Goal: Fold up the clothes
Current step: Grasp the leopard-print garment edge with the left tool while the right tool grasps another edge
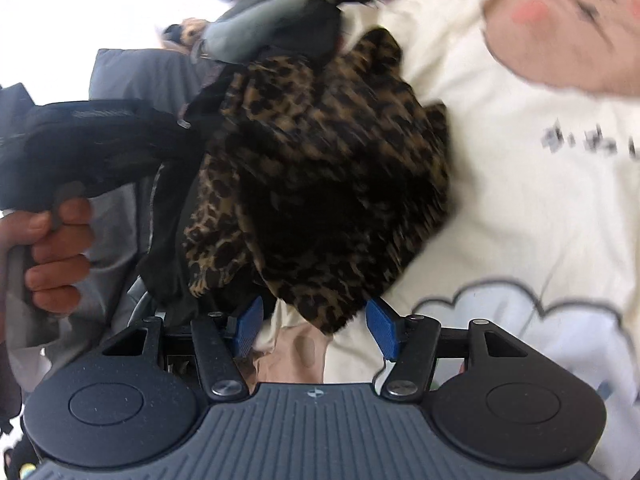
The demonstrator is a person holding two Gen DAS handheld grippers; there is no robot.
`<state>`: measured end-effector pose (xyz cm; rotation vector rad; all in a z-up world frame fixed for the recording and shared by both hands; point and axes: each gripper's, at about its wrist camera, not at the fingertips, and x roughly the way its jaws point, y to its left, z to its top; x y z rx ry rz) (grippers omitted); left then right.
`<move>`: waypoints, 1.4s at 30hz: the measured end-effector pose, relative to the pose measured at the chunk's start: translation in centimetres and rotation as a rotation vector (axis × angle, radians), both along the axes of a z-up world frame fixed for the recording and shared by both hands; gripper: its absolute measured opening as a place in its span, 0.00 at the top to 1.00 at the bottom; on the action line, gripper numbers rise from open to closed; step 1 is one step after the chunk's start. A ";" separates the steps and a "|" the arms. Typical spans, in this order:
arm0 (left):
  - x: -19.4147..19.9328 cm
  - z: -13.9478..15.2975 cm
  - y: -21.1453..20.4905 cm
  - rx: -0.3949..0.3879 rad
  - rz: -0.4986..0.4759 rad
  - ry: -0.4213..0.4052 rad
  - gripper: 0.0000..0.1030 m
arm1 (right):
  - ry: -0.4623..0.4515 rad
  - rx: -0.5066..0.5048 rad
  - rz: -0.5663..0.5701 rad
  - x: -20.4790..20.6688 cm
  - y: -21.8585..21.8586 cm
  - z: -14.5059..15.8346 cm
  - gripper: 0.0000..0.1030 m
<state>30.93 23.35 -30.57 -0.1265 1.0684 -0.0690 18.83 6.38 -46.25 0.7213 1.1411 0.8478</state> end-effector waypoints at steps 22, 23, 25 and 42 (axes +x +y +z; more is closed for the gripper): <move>1.5 -0.7 0.2 0.007 0.008 -0.026 0.99 | 0.503 0.355 -0.260 -1.0 1.4 -8.6 0.42; 1.5 -0.7 0.1 0.010 0.008 -0.026 0.99 | 0.520 0.372 -0.277 -0.9 1.6 -8.9 0.42; 1.5 -0.8 -0.1 0.017 0.007 -0.027 0.99 | 0.553 0.391 -0.297 -0.8 2.2 -9.2 0.42; 0.9 -1.0 0.3 0.028 0.054 -0.043 0.99 | 0.508 0.261 -0.283 0.5 2.9 -6.0 0.90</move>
